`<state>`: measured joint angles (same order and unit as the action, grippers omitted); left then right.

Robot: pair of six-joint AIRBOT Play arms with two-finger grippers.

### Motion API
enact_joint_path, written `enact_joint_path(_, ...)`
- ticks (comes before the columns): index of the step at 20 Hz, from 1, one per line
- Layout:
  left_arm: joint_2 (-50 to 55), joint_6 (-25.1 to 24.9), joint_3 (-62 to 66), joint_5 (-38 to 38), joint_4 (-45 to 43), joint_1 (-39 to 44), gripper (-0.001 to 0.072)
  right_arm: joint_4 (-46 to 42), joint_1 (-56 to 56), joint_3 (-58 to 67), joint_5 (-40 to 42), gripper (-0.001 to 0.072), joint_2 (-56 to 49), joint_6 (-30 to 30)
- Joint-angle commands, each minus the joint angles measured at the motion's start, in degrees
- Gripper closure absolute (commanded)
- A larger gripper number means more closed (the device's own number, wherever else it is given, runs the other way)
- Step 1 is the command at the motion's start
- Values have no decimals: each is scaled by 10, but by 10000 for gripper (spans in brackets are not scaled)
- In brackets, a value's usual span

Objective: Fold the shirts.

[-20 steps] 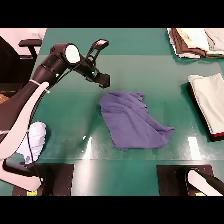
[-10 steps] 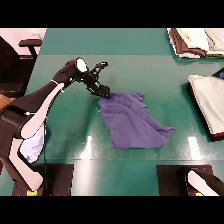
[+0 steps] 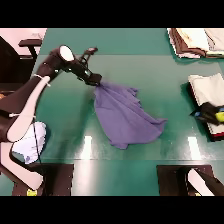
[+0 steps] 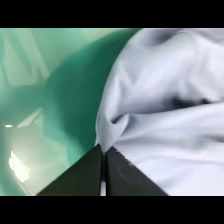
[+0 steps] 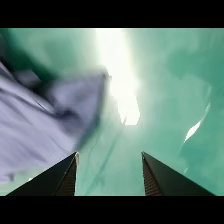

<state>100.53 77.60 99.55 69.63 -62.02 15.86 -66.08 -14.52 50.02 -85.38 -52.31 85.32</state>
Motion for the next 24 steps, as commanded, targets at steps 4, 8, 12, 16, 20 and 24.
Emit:
enact_joint_path(4,-54,-1,4,18,-25,-17,685,138,112,-147,203,261,-112,-46)
enact_joint_path(8,-54,-1,4,20,-25,-17,685,187,208,-115,310,261,-210,-59)
enact_joint_path(12,-54,-1,4,20,-25,-17,684,184,249,-40,316,265,-288,-59)
enact_joint_path(16,-57,0,6,20,-25,-17,686,179,270,24,319,694,-326,-80)
enact_joint_path(20,-127,1,14,-5,-51,-17,686,171,252,101,302,695,-276,-89)
enact_joint_path(24,-263,1,59,-6,-80,-17,686,148,211,238,220,695,-149,-90)
